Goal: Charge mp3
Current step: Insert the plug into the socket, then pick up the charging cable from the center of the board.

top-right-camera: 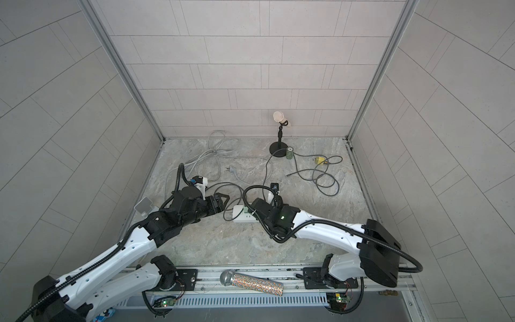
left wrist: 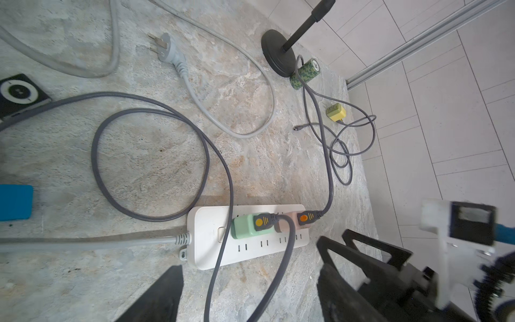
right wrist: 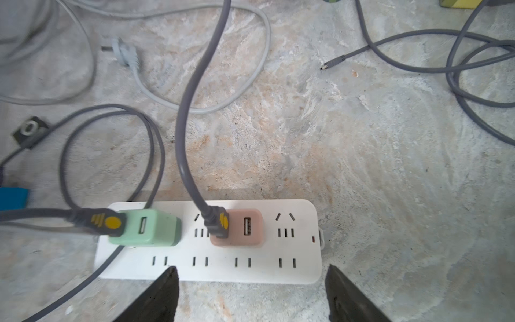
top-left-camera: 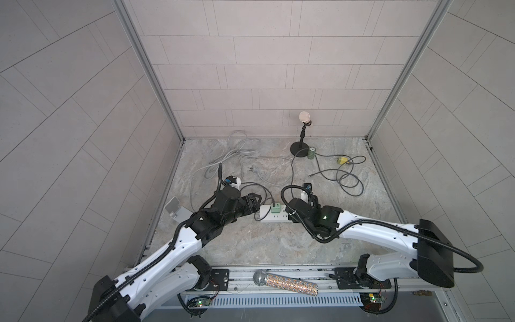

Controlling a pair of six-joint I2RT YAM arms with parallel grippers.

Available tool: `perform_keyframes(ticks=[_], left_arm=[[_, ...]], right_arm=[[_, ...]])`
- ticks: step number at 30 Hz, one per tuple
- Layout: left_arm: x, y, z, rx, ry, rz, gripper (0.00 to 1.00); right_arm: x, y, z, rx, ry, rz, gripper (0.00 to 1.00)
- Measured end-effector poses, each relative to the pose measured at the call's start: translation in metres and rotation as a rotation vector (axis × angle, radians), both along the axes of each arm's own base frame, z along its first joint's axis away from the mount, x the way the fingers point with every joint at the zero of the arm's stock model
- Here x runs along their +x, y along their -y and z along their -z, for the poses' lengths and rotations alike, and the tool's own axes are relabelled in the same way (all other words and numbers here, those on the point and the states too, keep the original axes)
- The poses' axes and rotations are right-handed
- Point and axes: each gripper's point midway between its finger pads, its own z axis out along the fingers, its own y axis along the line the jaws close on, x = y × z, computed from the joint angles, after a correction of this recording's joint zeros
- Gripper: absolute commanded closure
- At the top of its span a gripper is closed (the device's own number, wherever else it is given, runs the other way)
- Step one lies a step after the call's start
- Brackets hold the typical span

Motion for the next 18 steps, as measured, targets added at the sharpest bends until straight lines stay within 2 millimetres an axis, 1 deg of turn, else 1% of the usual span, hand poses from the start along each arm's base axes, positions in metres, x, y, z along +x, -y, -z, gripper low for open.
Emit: perform_keyframes(ticks=[1,3,6,8,11,12,14,15,18], left_arm=[[0.001,-0.004,-0.004,0.008,0.007,-0.004,0.13],[0.004,-0.009,-0.014,0.017,0.025,-0.014,0.1],[0.012,-0.015,-0.04,0.032,0.082,-0.015,0.08],[0.018,-0.015,-0.06,0.043,0.134,0.0,0.07],[0.026,-0.009,-0.085,0.078,0.205,0.047,0.07],[0.029,-0.006,-0.092,0.092,0.227,0.071,0.07],[0.034,0.001,-0.1,0.118,0.258,0.112,0.06],[0.036,0.004,-0.102,0.132,0.271,0.134,0.05],[0.044,0.015,-0.105,0.166,0.284,0.192,0.05]], right_arm=[[-0.004,0.005,-0.012,0.032,0.013,0.004,0.01],[-0.012,0.02,-0.038,0.09,0.05,0.015,0.0],[-0.023,0.05,-0.075,0.17,0.119,0.039,0.0],[-0.021,0.082,-0.094,0.198,0.151,0.103,0.0],[-0.009,0.141,-0.115,0.186,0.156,0.264,0.0],[-0.005,0.157,-0.118,0.176,0.144,0.307,0.0],[0.005,0.174,-0.115,0.149,0.088,0.338,0.0],[0.012,0.178,-0.109,0.134,0.045,0.335,0.0],[0.036,0.179,-0.088,0.097,-0.089,0.292,0.0]])
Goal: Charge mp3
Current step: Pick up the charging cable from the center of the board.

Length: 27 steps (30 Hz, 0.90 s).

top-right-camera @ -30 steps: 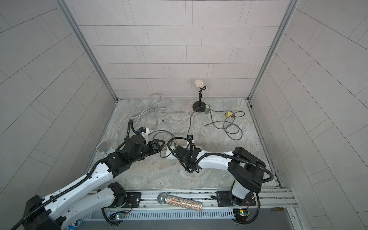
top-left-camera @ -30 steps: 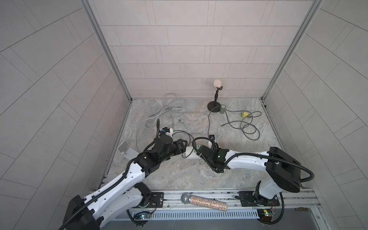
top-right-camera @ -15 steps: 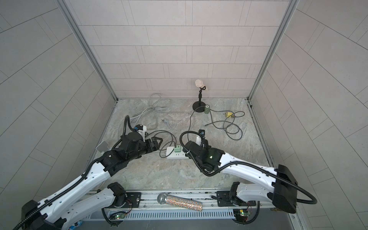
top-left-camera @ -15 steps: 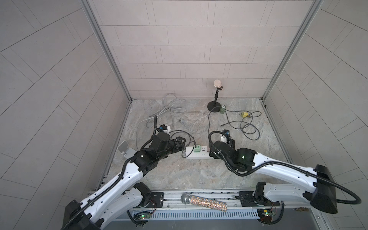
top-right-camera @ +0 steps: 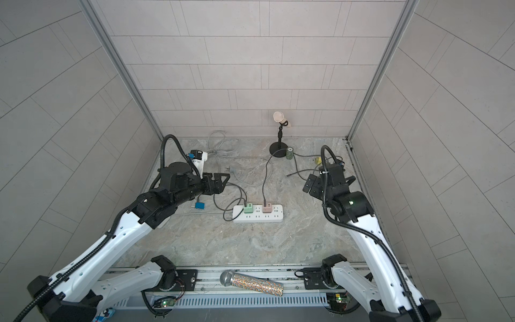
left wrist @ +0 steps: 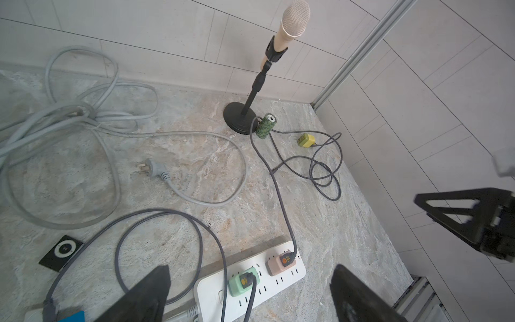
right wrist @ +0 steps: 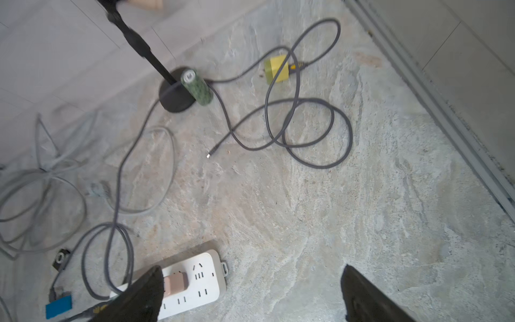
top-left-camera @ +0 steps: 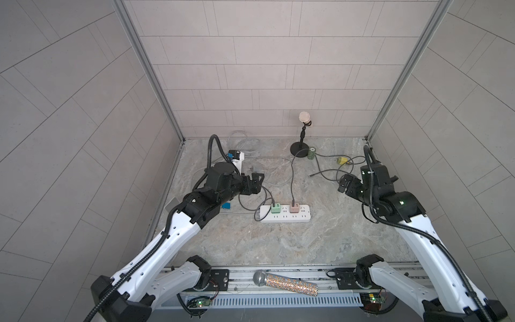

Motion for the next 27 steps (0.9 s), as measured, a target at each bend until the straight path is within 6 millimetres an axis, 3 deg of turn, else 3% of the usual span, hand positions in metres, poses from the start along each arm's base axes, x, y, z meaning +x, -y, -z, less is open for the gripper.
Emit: perform_keyframes(ticks=[5,13,15,17,21,27], left_arm=[[0.013,0.023,0.001,0.018,-0.003,0.087,0.05],[0.022,0.047,0.029,0.024,-0.063,0.176,0.06],[0.023,0.05,0.033,0.024,-0.071,0.188,0.07],[0.024,0.052,0.035,0.023,-0.077,0.195,0.07],[0.027,0.057,0.042,0.02,-0.092,0.21,0.08],[0.028,0.061,0.058,0.022,-0.123,0.218,0.1]], right_arm=[[0.054,0.004,0.029,-0.032,-0.141,-0.077,0.04],[0.161,0.041,0.016,-0.246,-0.175,-0.168,0.18],[0.185,0.055,0.022,-0.287,-0.212,-0.169,0.25],[0.201,0.069,0.035,-0.301,-0.249,-0.15,0.26],[0.202,0.099,0.067,-0.292,-0.351,-0.103,0.3],[0.188,0.12,0.082,-0.258,-0.41,-0.044,0.37]])
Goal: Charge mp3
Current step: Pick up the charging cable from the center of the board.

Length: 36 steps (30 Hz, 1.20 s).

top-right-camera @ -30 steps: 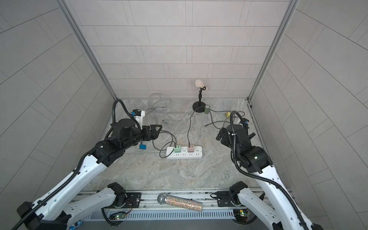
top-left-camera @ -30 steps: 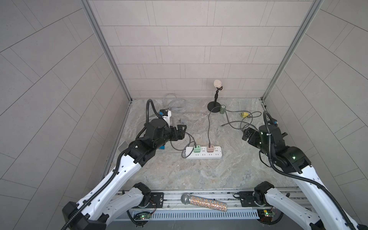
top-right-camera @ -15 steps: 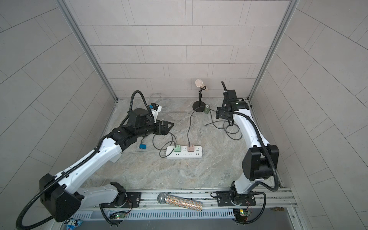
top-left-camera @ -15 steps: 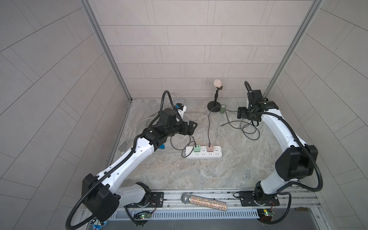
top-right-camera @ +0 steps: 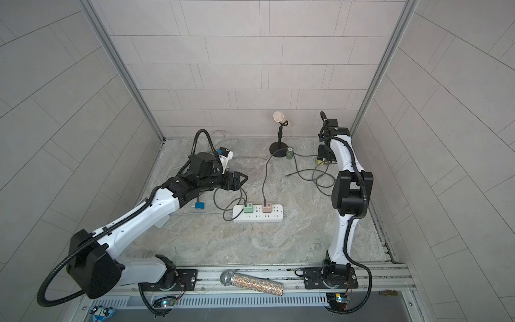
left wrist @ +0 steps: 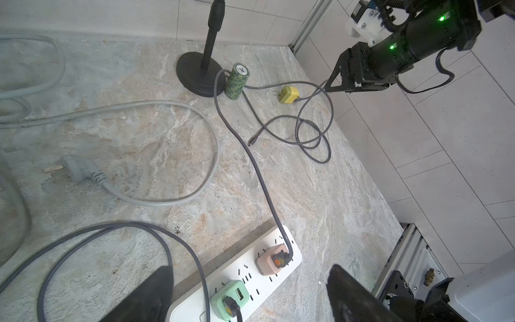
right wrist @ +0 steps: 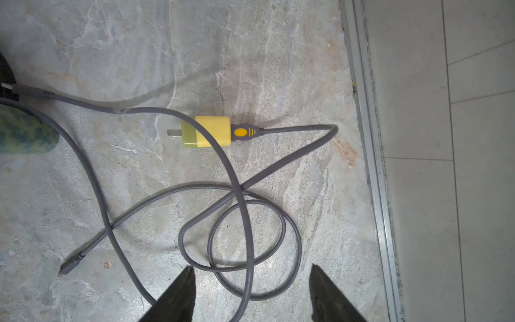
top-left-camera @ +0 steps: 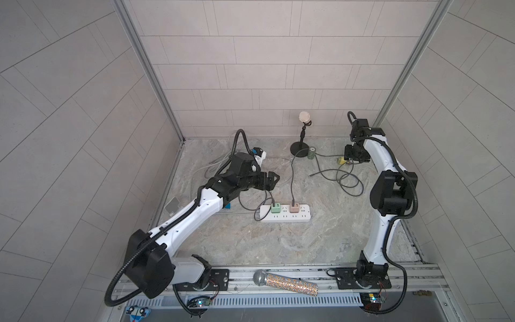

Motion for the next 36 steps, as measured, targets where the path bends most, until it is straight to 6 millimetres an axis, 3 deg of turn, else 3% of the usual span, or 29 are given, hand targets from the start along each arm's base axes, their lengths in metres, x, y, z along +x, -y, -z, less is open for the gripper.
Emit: perform_keyframes(ticks=[6,11,13,18,20,22,24,28,31,33,36], left_arm=[[0.004,0.005,0.012,0.002,-0.027,0.006,0.12],[0.004,0.006,0.013,-0.001,-0.029,0.007,0.13],[0.005,0.006,0.012,-0.004,-0.025,0.007,0.13],[0.004,0.006,0.01,-0.012,-0.027,0.002,0.14],[0.004,0.007,0.008,-0.029,-0.03,0.001,0.16],[0.005,0.012,0.001,-0.082,-0.039,-0.009,0.16],[0.007,0.021,-0.01,-0.166,-0.047,-0.023,0.16],[0.003,0.064,-0.048,-0.414,-0.073,-0.02,0.17],[0.002,0.105,-0.065,-0.597,-0.157,-0.011,0.19],[0.003,0.13,-0.066,-0.7,-0.239,-0.014,0.22],[0.007,0.161,-0.059,-0.817,-0.376,-0.033,0.24]], right_arm=[[-0.027,-0.01,0.026,0.075,-0.057,0.038,0.44],[-0.033,-0.014,0.045,0.123,-0.07,0.076,0.55],[-0.034,-0.015,0.053,0.137,-0.067,0.091,0.64],[-0.035,-0.018,0.065,0.161,-0.057,0.123,1.0],[-0.035,-0.021,0.061,0.18,-0.035,0.136,1.0],[-0.038,-0.026,0.046,0.214,0.007,0.148,1.0],[-0.042,-0.033,0.017,0.251,0.081,0.155,1.0],[-0.055,-0.054,-0.079,0.352,0.339,0.127,1.0],[-0.073,-0.07,-0.133,0.427,0.498,0.091,1.0],[-0.083,-0.078,-0.145,0.465,0.533,0.082,1.0],[-0.089,-0.087,-0.137,0.512,0.515,0.086,1.0]])
